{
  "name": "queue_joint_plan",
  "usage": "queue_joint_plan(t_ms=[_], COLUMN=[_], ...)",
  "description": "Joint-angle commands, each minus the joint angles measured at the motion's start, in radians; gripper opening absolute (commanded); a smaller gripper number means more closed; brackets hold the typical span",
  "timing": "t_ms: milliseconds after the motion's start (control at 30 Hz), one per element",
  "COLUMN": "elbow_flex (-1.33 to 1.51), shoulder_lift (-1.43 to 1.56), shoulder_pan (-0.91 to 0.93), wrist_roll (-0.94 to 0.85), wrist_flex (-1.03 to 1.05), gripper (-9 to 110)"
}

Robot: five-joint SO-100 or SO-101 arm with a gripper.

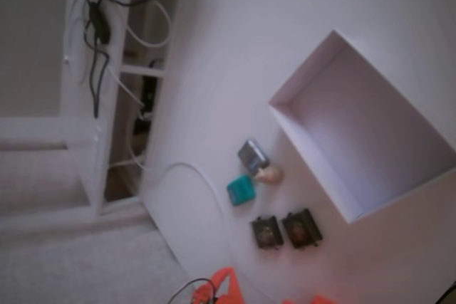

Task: Grasp the green cube and put it in the bin.

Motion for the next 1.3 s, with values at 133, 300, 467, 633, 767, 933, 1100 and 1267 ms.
queue_joint_plan(t_ms=[133,300,467,633,767,933,1100,1267], elbow_flex=[-0.055,-0.293,-0.658,-0.996,-1.163,-1.195,-1.177,-1.051], shoulder_lift=[-0.219,-0.472,-0.739,-1.015,-1.193,-1.397,-1.520,-1.548], shoulder_pan=[-0.057,-0.084,-0.080,-0.017,0.132,0.319,0.471,0.560], wrist_roll=[0.000,-0.005,0.003,0.003,0.003,-0.005,0.000,-0.002], wrist_flex=[-0.109,-0.146,-0.005,0.080,0.094,-0.091,-0.063,-0.026], gripper=[67,73,88,88,88,88,88,88])
